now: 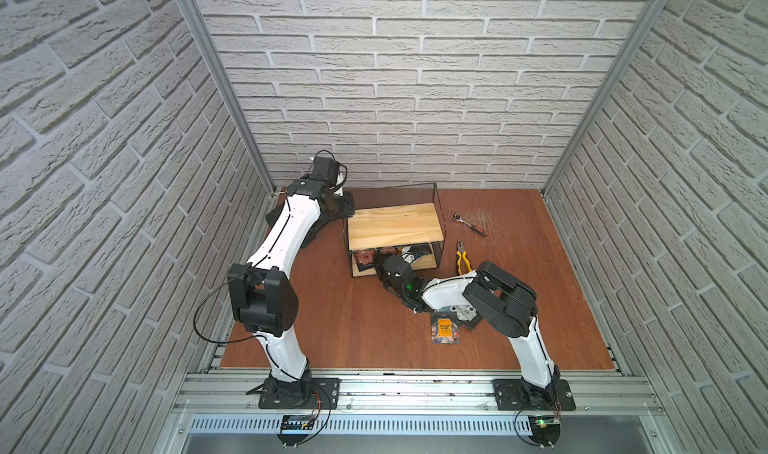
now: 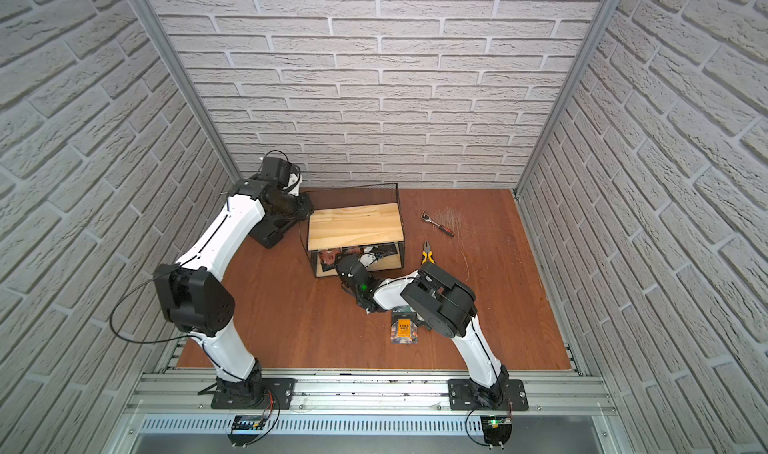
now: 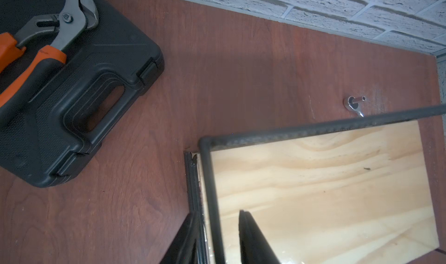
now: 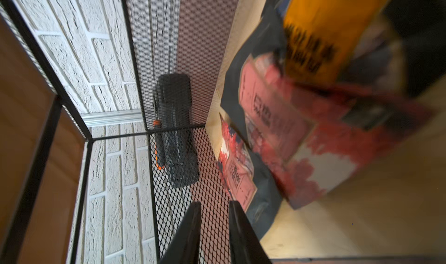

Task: Remove the tea bags from the shelf
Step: Pick up the tea bag from the shelf.

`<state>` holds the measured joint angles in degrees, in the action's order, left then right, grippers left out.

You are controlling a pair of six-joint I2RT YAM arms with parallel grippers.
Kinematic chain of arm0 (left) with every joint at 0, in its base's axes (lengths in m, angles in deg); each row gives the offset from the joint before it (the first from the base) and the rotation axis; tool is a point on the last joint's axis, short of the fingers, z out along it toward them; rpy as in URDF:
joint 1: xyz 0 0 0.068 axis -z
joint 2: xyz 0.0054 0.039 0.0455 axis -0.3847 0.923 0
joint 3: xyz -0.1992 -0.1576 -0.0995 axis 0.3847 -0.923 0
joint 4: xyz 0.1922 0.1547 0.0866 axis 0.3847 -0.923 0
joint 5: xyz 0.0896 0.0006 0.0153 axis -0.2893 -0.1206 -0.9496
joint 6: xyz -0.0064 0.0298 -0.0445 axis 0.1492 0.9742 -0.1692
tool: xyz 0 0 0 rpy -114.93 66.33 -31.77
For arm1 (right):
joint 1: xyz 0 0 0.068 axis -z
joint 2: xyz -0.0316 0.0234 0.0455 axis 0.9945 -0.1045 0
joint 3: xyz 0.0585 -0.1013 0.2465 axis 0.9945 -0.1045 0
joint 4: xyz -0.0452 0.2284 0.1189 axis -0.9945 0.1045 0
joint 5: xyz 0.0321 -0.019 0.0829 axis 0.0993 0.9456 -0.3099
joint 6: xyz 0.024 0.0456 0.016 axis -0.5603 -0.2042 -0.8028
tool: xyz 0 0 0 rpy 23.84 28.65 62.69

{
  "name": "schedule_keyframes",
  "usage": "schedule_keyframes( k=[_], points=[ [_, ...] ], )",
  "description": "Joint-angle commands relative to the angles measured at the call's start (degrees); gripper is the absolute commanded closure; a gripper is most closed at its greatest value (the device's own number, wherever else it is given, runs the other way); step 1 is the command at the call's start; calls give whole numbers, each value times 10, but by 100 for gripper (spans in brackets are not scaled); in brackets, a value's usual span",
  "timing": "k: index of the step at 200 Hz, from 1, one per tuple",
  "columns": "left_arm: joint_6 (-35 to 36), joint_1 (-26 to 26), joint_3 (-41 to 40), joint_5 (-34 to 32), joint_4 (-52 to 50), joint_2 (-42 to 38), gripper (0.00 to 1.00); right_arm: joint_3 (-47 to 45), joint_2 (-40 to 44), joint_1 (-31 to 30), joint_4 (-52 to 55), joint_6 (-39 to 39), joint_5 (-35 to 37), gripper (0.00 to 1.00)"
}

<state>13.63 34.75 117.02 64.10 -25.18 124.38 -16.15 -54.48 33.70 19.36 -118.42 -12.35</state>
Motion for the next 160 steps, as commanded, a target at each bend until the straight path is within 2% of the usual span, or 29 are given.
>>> schedule_keyframes(
  k=[1,99,160],
  points=[
    [11,-2,10,3,-1,14,67,31,-21,-4,-6,-9,-9,74],
    [10,-3,12,4,-3,17,67,115,-68,-9,101,-40,-7,74],
    [11,-5,16,4,-2,20,67,89,-49,-17,177,-66,-9,74]
  ],
)
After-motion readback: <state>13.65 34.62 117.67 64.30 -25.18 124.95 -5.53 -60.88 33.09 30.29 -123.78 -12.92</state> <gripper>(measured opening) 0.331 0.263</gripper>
